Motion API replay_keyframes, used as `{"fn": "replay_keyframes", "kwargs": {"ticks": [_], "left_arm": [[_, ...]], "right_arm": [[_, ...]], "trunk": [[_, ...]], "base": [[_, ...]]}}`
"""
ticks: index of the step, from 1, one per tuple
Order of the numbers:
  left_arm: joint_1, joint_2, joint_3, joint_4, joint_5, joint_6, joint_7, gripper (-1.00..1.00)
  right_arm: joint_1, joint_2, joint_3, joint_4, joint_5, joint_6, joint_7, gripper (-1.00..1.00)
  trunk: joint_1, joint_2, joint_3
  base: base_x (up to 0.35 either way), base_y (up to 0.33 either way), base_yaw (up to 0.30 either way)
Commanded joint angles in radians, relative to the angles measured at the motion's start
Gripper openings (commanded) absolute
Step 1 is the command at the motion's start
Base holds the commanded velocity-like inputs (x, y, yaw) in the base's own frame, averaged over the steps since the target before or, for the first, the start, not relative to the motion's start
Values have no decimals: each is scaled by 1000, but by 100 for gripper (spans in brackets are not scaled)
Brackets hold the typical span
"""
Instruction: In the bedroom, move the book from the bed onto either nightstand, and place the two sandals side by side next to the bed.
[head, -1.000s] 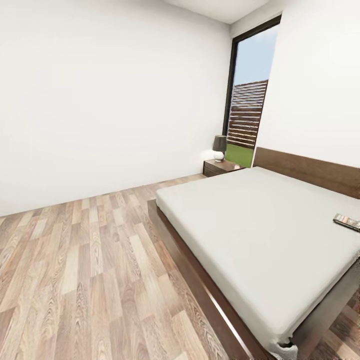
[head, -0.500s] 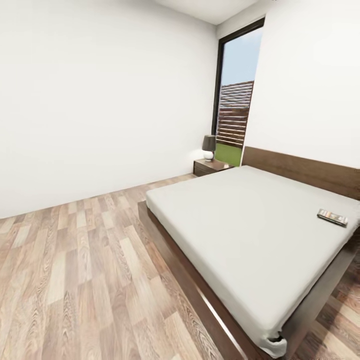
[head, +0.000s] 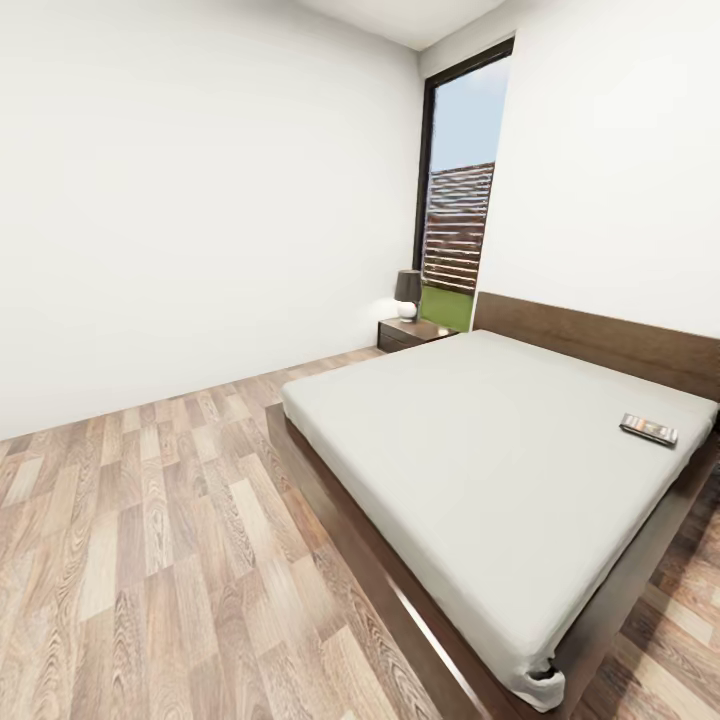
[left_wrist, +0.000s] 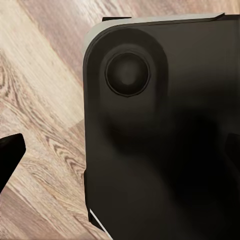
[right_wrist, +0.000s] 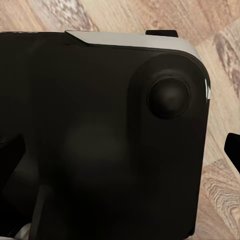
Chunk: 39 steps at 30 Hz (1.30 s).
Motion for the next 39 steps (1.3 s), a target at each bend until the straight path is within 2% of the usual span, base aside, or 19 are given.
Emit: {"fn": "replay_keyframes", "kwargs": {"ticks": [1,39], "left_arm": [[0,0,0,-1,1,-1,1,100],[0,0,0,-1,1,-8,0,100]], "right_arm": [[0,0,0,0,0,0,-1,100],[0,0,0,0,0,0,-1,100]], "trunk": [[0,0,-1],[0,0,-1]], "base": [[4,59,-18],[1,20,-3]]}}
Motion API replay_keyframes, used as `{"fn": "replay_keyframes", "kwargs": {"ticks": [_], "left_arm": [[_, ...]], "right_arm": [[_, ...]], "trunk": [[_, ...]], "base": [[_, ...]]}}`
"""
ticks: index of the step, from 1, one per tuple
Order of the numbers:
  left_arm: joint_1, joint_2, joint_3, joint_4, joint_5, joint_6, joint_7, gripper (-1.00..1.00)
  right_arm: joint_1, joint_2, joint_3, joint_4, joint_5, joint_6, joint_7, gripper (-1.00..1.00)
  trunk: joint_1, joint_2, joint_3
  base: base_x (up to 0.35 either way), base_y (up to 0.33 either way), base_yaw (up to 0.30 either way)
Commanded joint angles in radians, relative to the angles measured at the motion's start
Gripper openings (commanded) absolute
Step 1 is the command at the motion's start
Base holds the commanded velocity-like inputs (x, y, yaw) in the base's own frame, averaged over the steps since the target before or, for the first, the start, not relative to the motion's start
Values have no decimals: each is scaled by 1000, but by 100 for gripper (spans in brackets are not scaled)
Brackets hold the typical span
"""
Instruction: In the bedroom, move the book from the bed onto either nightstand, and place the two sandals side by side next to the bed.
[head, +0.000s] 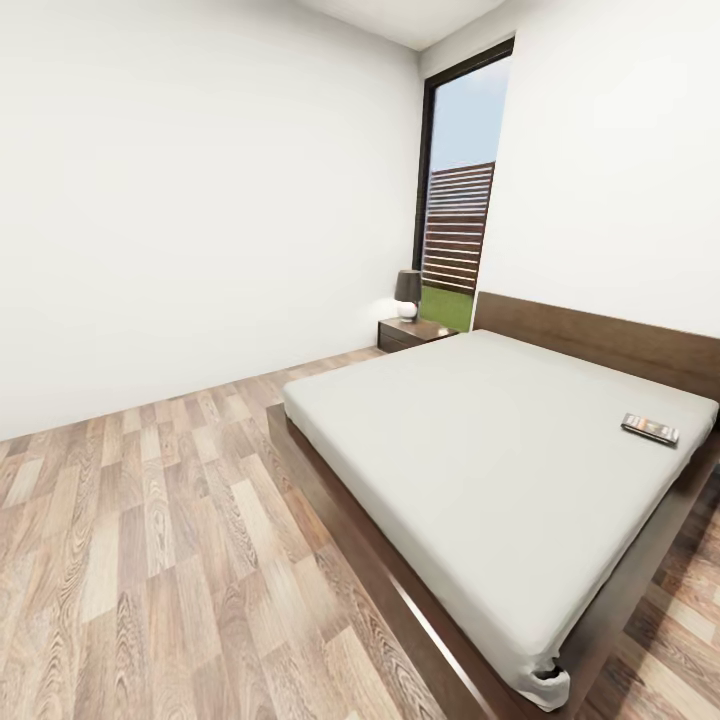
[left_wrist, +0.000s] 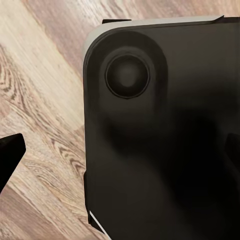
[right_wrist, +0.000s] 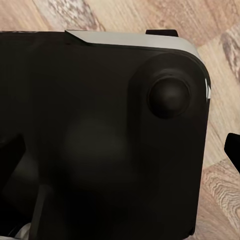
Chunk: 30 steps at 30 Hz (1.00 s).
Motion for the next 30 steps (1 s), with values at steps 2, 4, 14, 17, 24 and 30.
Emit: {"fn": "replay_keyframes", "kwargs": {"ticks": [2,4,14,17,24,30], "left_arm": [[0,0,-1,-1,1,-1,1,100],[0,0,0,-1,1,-1,1,100],[0,0,0,-1,1,-1,1,100],[0,0,0,-1,1,-1,1,100],[0,0,0,-1,1,-1,1,100],[0,0,0,-1,1,-1,1,100]], "right_arm": [[0,0,0,-1,0,0,-1,100],[0,0,0,-1,0,0,-1,100],[0,0,1,-1,0,0,-1,100],[0,1,1,-1,0,0,-1,100],[0,1,0,-1,0,0,-1,100],[0,1,0,-1,0,0,-1,100]], "trunk": [[0,0,-1],[0,0,-1],[0,0,-1],[0,0,-1],[0,0,-1],[0,0,-1]], "base": [[0,1,0],[0,1,0],[35,15,0],[32,19,0],[16,10,0],[6,4,0]]}}
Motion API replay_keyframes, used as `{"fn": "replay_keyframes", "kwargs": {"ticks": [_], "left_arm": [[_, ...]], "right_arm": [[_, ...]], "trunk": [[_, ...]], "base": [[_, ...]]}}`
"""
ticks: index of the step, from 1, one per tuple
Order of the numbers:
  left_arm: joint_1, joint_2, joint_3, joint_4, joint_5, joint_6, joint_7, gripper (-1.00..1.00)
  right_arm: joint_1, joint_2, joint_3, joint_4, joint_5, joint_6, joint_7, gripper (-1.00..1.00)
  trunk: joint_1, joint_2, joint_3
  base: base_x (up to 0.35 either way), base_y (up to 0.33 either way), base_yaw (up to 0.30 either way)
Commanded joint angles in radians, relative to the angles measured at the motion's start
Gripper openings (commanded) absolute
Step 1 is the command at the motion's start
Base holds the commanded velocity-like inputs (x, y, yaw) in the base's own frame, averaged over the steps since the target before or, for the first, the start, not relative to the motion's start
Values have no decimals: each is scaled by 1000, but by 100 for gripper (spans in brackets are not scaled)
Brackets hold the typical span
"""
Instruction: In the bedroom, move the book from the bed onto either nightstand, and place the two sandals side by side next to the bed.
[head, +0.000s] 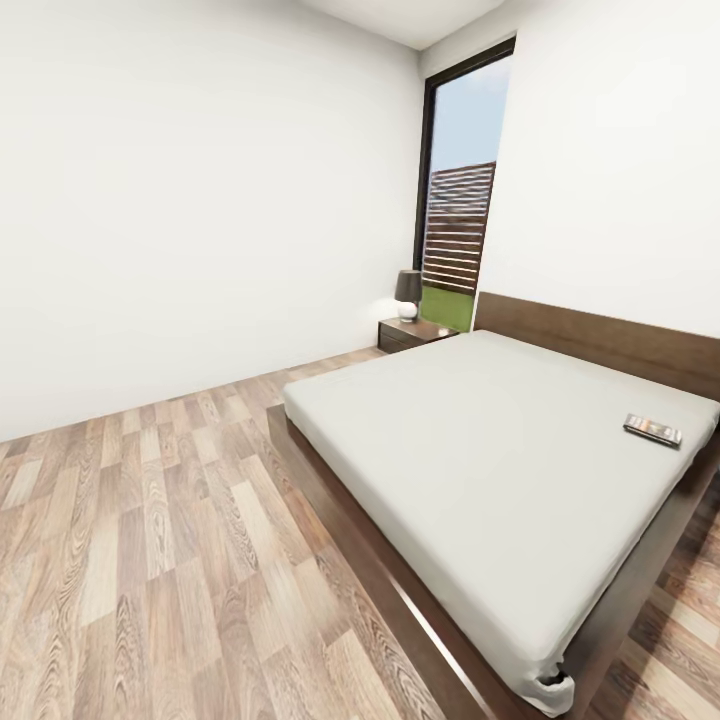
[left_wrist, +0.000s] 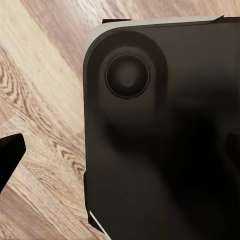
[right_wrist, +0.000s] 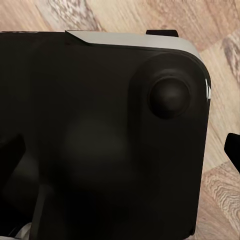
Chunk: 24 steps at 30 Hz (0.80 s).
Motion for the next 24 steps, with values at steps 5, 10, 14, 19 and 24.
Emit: {"fn": "replay_keyframes", "kwargs": {"ticks": [5,10,14,19,24], "left_arm": [[0,0,-1,-1,1,-2,1,100],[0,0,-2,-1,0,-2,1,100],[0,0,-1,-1,1,-2,1,100],[0,1,-1,-1,1,-2,1,100],[0,0,-1,-1,1,-2,1,100]], "right_arm": [[0,0,0,-1,0,0,-1,100],[1,0,0,-1,0,0,-1,100],[0,0,0,-1,0,0,-1,100],[1,0,0,-1,0,0,-1,100],[0,0,0,-1,0,0,-1,100]], "trunk": [[0,0,-1],[0,0,-1],[0,0,-1],[0,0,-1],[0,0,-1]], "base": [[3,2,0],[1,1,0],[0,0,0],[0,0,0],[0,0,0]]}}
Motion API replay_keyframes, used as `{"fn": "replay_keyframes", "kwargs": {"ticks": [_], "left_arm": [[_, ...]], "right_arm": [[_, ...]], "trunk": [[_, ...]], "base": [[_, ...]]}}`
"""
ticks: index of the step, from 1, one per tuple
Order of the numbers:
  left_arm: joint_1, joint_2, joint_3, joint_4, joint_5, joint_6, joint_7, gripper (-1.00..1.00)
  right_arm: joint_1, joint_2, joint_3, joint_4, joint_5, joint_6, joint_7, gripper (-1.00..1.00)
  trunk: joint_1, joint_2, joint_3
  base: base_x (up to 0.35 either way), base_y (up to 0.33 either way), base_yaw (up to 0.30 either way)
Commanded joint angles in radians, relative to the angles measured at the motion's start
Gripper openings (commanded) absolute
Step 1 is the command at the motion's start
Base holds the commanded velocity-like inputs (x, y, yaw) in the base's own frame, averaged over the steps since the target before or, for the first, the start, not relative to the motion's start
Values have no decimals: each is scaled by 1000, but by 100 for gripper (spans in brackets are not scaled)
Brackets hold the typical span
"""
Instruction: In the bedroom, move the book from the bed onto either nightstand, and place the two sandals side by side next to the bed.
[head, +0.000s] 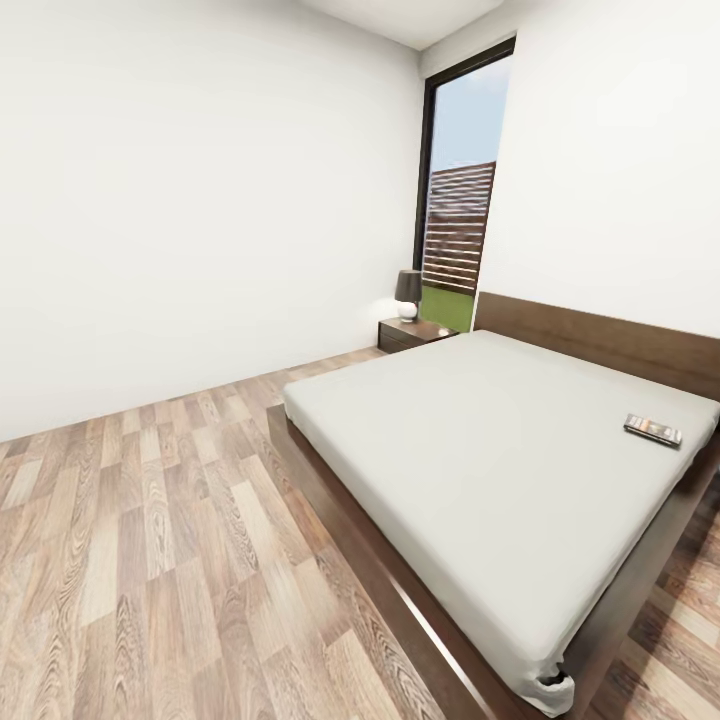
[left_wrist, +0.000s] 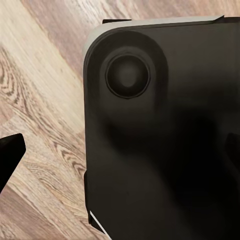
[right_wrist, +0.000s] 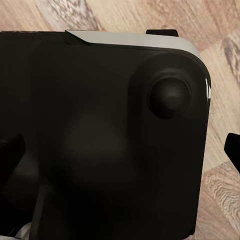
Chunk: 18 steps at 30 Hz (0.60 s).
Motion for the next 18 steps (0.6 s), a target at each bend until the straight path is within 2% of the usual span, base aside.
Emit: {"fn": "replay_keyframes", "kwargs": {"ticks": [1,18], "left_arm": [[0,0,-1,-1,0,-1,1,100],[0,0,-2,-1,-1,-2,1,100]], "right_arm": [[0,0,0,-1,0,0,-1,100],[0,0,1,-1,0,0,-1,100]], "trunk": [[0,0,-1],[0,0,-1]], "base": [[0,0,0],[0,0,0]]}}
